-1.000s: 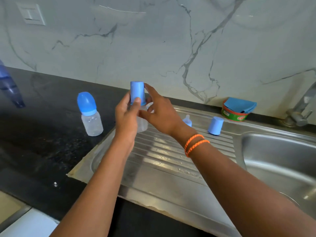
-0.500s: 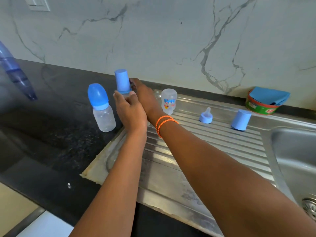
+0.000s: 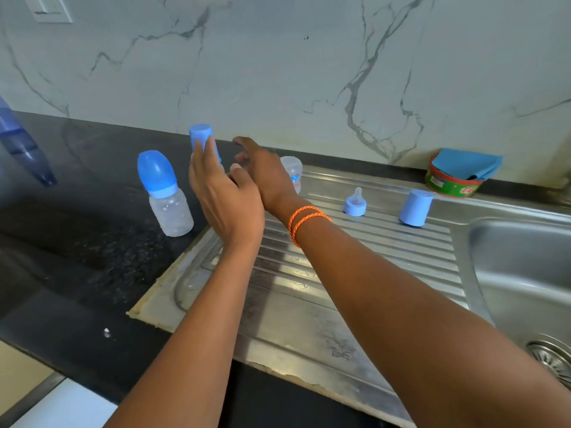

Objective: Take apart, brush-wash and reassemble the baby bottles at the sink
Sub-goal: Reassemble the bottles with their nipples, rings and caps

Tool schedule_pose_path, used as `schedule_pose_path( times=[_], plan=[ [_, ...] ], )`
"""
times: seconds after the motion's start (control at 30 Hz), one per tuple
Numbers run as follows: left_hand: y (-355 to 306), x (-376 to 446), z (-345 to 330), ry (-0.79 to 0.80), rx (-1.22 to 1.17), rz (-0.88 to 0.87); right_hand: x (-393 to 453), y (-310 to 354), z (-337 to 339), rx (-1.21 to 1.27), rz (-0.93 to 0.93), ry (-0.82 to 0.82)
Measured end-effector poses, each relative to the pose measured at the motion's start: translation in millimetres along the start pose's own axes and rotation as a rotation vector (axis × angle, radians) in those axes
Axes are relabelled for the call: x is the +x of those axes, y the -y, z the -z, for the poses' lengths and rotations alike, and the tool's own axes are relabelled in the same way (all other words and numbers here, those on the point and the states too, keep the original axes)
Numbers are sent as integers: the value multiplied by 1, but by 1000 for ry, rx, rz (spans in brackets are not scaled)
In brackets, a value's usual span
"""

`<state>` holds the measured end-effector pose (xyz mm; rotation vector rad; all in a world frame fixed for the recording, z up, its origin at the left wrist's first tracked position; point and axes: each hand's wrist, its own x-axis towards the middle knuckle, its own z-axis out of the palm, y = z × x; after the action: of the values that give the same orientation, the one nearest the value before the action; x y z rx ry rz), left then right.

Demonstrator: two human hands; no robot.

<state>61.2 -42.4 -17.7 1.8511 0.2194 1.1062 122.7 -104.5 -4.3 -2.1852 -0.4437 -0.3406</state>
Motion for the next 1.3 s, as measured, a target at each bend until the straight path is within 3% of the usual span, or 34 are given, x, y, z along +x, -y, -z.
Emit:
schedule_pose_path(
  times=[0.13,0.23,0.33,0.47,0.6,0.77,0.83,0.9,0.97,1.03,1.17,1.3],
  plan=[
    [-3,5,-9,154,-36,-115,-15,-7,26,-125,3,-114],
    [-7,11,-22,319,37,-155,-27,-19,56,-94,-83,-249],
    [-7,19,-41,525,126,-179,-41,-42,90,-281,-196,-306],
    [-8,18,-59,761,328,-189,-61,-79,110,-695,-195,-28],
    [-10,5,-69,794,444,-140,-80,-97,113,-870,-218,130],
    [-21,-6,-64,702,428,-109,-92,-98,125,-811,-254,95],
    [-23,-9,-62,710,238,-17,-96,-94,131,-781,-247,27],
    [-27,-13,-59,736,-74,198,-102,-88,138,-671,-234,-54],
    [-30,-21,-53,826,-286,399,-113,-80,147,-502,-195,-147],
    [-32,-30,-46,931,-393,489,-133,-72,159,-361,-143,-238],
    [-42,-44,-29,1095,-512,562,-177,-68,178,-205,-107,-316],
    [-57,-58,-17,1252,-464,479,-208,-59,190,-4,-139,-331]
  ],
)
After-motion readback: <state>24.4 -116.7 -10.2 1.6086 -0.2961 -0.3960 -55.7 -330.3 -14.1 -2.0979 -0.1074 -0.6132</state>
